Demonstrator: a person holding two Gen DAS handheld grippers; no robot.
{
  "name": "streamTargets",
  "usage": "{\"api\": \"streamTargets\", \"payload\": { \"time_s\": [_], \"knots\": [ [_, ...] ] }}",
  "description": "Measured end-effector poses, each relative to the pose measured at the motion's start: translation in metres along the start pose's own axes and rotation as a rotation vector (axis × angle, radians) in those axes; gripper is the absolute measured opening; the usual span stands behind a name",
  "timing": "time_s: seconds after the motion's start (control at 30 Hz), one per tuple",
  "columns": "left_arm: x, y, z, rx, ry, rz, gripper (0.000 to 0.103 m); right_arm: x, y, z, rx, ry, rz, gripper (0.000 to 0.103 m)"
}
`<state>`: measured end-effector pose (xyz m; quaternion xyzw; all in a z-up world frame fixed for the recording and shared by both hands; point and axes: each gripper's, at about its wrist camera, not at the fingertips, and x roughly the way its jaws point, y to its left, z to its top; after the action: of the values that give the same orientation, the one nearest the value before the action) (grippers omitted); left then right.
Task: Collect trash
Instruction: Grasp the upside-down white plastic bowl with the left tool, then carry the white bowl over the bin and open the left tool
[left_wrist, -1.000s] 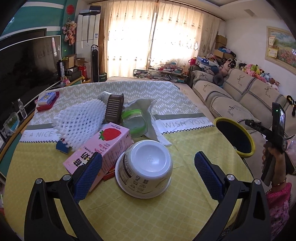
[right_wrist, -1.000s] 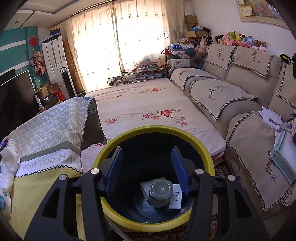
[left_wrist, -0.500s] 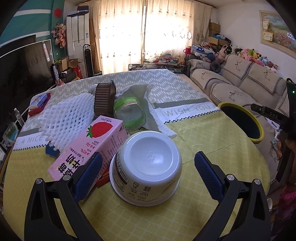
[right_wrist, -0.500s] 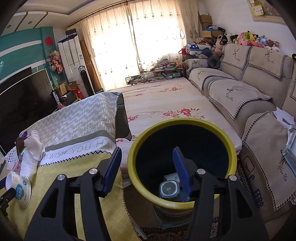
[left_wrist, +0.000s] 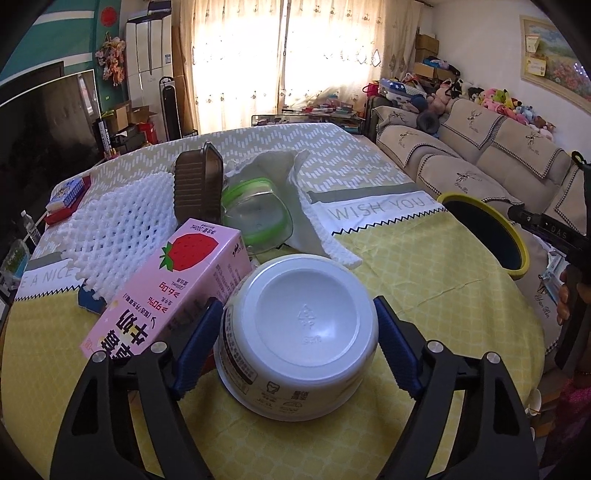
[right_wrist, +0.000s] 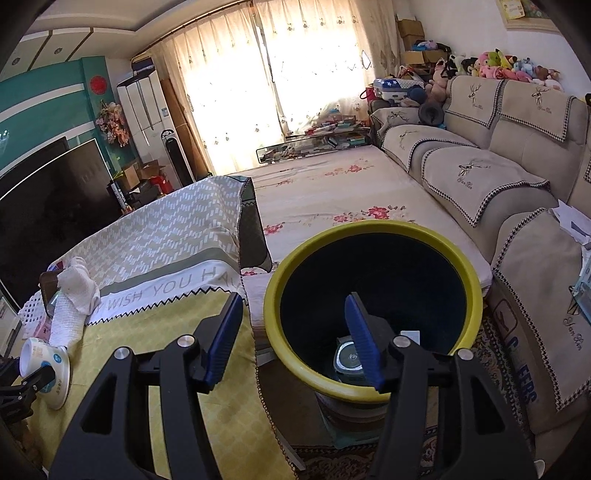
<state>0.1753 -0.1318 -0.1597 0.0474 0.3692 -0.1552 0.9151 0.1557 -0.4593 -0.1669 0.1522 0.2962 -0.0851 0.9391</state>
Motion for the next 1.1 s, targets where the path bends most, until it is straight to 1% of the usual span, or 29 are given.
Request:
{"api": "streamTargets", "payload": {
  "time_s": [0.17, 0.3, 0.43, 0.6, 0.77, 0.87, 1.0, 1.1],
  "knots": [
    [-0.019, -0.005, 0.006, 0.007, -0.038, -0.015, 0.08, -0.011, -0.006, 0.003, 0.012, -0.021, -0.004, 0.055],
    [-0.038, -0.016, 0.014, 0.043, -0.073, -0.047, 0.08, -0.028, -0.023, 0.009, 0.028, -0.051, -0.046, 0.055],
    [-0.052, -0.036, 0.028, 0.085, -0.097, -0.108, 0.08, -0.049, -0.052, 0.011, 0.052, -0.089, -0.133, 0.055],
    [-0.058, -0.075, 0.05, 0.139, -0.118, -0.196, 0.08, -0.065, -0.088, 0.011, 0.105, -0.118, -0.196, 0.056],
    [-0.047, -0.129, 0.079, 0.206, -0.101, -0.317, 0.08, -0.073, -0.114, 0.005, 0.141, -0.128, -0.218, 0.056],
    [-0.033, -0.161, 0.097, 0.244, -0.089, -0.372, 0.08, -0.075, -0.13, 0.001, 0.163, -0.129, -0.227, 0.056],
    [0.0, -0.209, 0.121, 0.289, -0.043, -0.426, 0.08, -0.075, -0.145, -0.002, 0.191, -0.128, -0.238, 0.056],
    [0.03, -0.243, 0.132, 0.33, -0.001, -0.435, 0.08, -0.073, -0.156, -0.004, 0.21, -0.123, -0.248, 0.056]
  ]
}}
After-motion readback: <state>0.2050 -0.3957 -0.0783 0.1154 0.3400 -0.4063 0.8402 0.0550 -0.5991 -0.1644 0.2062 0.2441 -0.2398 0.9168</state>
